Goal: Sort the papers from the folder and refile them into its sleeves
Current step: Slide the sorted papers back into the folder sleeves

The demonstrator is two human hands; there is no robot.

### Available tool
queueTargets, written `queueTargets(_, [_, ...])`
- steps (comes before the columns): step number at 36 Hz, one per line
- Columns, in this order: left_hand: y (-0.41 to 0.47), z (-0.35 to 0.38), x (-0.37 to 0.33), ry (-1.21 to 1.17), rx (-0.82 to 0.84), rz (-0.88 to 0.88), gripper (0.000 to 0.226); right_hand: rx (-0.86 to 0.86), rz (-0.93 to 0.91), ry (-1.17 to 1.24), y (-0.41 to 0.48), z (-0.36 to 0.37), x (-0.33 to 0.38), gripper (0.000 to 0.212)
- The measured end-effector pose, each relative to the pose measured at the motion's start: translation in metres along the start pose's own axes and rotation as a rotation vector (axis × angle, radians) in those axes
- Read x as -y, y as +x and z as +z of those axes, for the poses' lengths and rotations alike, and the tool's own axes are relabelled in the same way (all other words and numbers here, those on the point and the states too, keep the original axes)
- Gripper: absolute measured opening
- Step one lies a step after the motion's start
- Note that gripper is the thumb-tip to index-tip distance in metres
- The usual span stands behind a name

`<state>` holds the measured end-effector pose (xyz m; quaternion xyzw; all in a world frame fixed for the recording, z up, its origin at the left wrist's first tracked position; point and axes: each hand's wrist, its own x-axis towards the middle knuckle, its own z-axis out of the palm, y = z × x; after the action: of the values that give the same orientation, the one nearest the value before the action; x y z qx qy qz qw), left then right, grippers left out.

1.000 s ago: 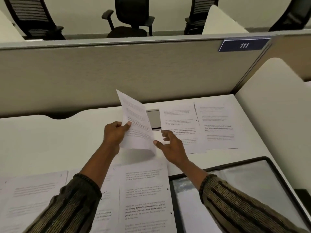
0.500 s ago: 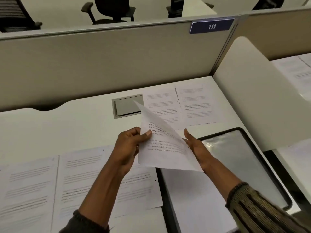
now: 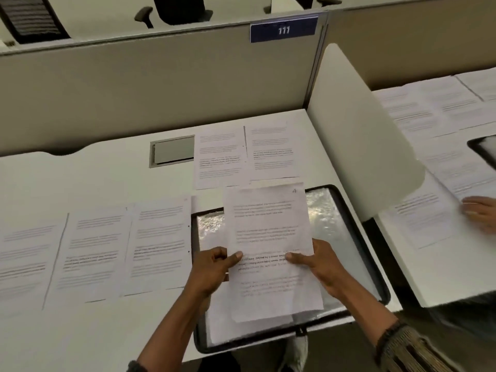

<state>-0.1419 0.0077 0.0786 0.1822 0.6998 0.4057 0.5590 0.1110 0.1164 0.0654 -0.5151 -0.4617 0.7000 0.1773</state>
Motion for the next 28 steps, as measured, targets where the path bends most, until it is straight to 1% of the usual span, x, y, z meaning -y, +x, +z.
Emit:
queueTargets(2, [-0.002, 0.019, 0.01, -0.014, -0.071, -0.016, 0.042, -0.007, 0.015, -0.015, -0.007, -0.014, -0.006, 0.042])
queueTargets(5, [-0.005, 0.041, 0.019, 0.065, -0.184, 0.033, 0.02, -0.023, 0.032, -0.015, -0.01, -0.031, -0.014, 0.037])
queueTargets(8, [-0.009, 0.055, 0.02, 0.181, -0.279, 0.107, 0.013, -0.048, 0.042, -0.03, -0.004, -0.046, -0.018, 0.031])
queueTargets(10, [-0.008, 0.058, 0.022, 0.26, -0.303, 0.151, 0.01, -0.085, 0.061, -0.028, 0.004, -0.055, -0.021, 0.024])
queueTargets(14, [-0.001, 0.054, 0.019, 0.304, -0.281, 0.188, 0.01, -0.153, 0.075, 0.027, 0.025, -0.066, -0.014, 0.022])
queueTargets(18, [0.009, 0.046, 0.013, 0.342, -0.248, 0.207, 0.012, -0.248, 0.032, 0.111, 0.043, -0.072, 0.007, 0.039])
queueTargets(20, [0.017, 0.043, 0.009, 0.362, -0.219, 0.235, 0.012, -0.28, -0.001, 0.108, 0.054, -0.079, 0.022, 0.048])
queueTargets(23, [0.034, 0.037, 0.002, 0.405, -0.15, 0.268, 0.013, -0.28, -0.058, 0.027, 0.071, -0.089, 0.043, 0.056])
queueTargets(28, [0.059, 0.033, -0.003, 0.452, -0.109, 0.283, 0.012, -0.195, -0.12, -0.242, 0.09, -0.101, 0.077, 0.042])
